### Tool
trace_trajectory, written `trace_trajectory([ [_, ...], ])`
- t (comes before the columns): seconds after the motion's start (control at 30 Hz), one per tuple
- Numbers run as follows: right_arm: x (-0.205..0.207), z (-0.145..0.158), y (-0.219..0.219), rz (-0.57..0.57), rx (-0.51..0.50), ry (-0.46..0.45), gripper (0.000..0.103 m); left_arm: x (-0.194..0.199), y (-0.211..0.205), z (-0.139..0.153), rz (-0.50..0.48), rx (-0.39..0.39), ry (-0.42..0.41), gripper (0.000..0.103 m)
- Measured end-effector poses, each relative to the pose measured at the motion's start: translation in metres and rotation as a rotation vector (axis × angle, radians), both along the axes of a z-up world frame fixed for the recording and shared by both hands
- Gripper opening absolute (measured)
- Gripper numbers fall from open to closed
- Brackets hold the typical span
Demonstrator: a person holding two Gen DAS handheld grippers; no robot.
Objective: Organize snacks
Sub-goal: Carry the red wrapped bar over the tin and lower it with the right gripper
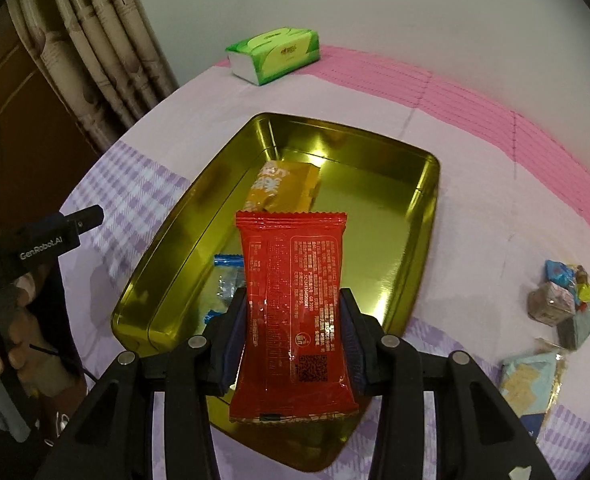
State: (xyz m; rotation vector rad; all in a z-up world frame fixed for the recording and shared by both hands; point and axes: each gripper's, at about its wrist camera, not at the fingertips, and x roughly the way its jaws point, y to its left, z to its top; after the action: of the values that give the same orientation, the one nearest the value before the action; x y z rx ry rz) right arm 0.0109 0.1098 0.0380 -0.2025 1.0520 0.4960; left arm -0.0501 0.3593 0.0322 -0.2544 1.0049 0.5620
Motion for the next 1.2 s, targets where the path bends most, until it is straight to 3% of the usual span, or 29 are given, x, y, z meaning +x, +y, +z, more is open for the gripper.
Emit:
trace_trajectory([
  [0.43,0.001,-0.02,0.014,0.019,-0.029,0.033,0.04,0.001,-0.001,-0.002,-0.003,-0.007,0.012,0.07],
  [0.77,-0.001,-0.024,0.015,0.024,-0.03,0.039,0.047,0.001,-0.001,-0.004,-0.004,-0.015,0.014,0.071],
  [1.2,-0.007,0.005,-0.007,-0.014,0.04,-0.012,0.048,0.001,-0.001,-0.006,-0.002,-0.016,0.022,0.071],
])
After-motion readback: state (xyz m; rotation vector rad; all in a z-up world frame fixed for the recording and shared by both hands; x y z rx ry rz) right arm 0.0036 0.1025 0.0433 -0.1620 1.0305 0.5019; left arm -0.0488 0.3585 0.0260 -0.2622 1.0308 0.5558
